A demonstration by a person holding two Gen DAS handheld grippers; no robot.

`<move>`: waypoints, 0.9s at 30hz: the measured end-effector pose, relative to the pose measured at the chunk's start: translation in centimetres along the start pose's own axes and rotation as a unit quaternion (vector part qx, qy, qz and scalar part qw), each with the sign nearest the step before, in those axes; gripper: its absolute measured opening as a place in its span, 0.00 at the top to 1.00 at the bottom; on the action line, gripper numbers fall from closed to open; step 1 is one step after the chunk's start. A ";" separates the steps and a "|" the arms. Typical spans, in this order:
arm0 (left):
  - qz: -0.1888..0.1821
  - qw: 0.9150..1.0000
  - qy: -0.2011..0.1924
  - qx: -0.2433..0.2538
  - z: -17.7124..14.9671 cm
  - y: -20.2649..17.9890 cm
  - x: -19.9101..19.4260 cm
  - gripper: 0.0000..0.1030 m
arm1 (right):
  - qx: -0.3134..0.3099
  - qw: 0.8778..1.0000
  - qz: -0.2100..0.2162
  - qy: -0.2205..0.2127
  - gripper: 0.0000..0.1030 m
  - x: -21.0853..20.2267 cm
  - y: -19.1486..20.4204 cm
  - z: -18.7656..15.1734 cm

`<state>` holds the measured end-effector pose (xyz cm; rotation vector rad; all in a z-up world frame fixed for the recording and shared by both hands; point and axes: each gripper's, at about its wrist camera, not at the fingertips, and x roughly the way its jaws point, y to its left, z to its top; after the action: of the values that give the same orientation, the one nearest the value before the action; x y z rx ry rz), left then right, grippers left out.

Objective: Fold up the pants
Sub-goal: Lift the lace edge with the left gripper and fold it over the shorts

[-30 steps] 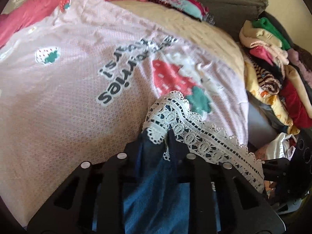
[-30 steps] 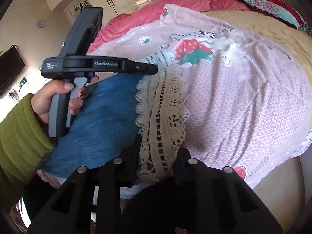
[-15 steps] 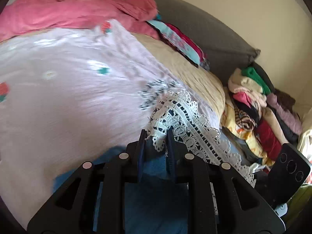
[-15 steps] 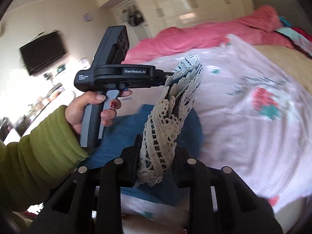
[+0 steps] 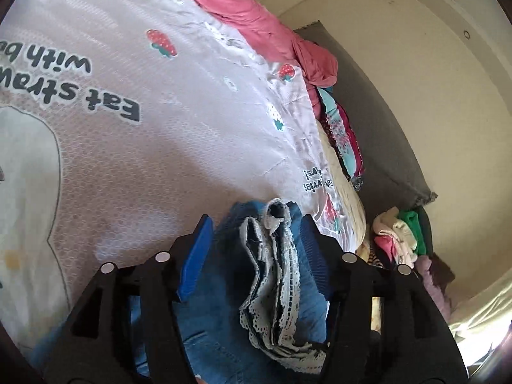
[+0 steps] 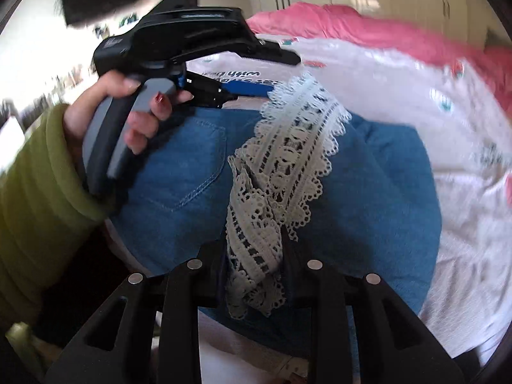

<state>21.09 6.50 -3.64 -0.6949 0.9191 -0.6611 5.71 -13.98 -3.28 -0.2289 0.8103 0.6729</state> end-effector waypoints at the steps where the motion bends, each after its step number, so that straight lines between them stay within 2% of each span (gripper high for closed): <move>1: -0.009 1.000 0.000 -0.006 0.1 0.1 0.0 0.45 | -0.015 1.000 -0.007 -0.002 0.73 0.0 0.8 0.1; 5: -0.023 1.000 0.014 -0.001 -0.1 -0.4 0.7 0.42 | -0.100 0.993 -0.059 0.010 0.67 1.2 3.8 -1.0; 7: -0.001 1.000 0.024 0.019 -0.6 -1.1 1.4 0.42 | -0.120 0.991 -0.066 0.003 0.61 0.8 4.4 -1.5; 8: 0.022 0.999 0.025 0.035 -0.8 -1.4 1.9 0.43 | -0.121 0.991 -0.064 -0.001 0.61 0.3 4.5 -1.6; 10: 0.054 0.997 0.027 0.054 -0.9 -1.8 2.5 0.58 | -0.106 0.992 -0.060 -0.018 0.59 -1.0 4.0 -1.6; 12: 0.059 0.996 0.028 0.054 -1.0 -1.7 3.0 0.72 | -0.091 0.994 -0.059 -0.029 0.56 -1.8 3.8 -1.8; 15: 0.067 0.996 0.027 0.055 -1.1 -1.3 3.2 0.79 | -0.070 0.996 -0.042 -0.023 0.56 -1.8 3.2 -2.3; 18: 0.062 0.996 0.023 0.054 -1.2 -1.4 2.9 0.83 | -0.076 0.996 -0.043 -0.016 0.56 -1.1 3.7 -2.2; 19: 0.060 0.997 0.021 0.053 -1.2 -1.4 2.7 0.84 | -0.078 0.996 -0.040 -0.014 0.59 -0.9 3.8 -2.1; 20: 0.056 0.997 0.018 0.050 -1.2 -1.3 2.3 0.85 | -0.077 0.996 -0.031 -0.009 0.67 -0.8 4.0 -2.1; 21: 0.054 0.997 0.015 0.047 -1.1 -1.3 1.9 0.85 | -0.079 0.997 -0.025 -0.006 0.82 -0.9 4.4 -2.2; 25: 0.066 0.997 0.004 0.043 -1.5 -1.5 0.1 0.85 | -0.130 0.991 -0.027 -0.013 0.82 -2.0 7.1 -2.3; 27: 0.087 0.995 0.003 0.046 -1.8 -1.4 -0.2 0.85 | -0.136 0.990 -0.022 -0.008 0.82 -1.4 7.4 -2.5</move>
<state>19.18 5.35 -3.27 -0.5257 0.9376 -0.5476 -1.19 -10.00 -3.55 -0.4867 0.6953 0.7415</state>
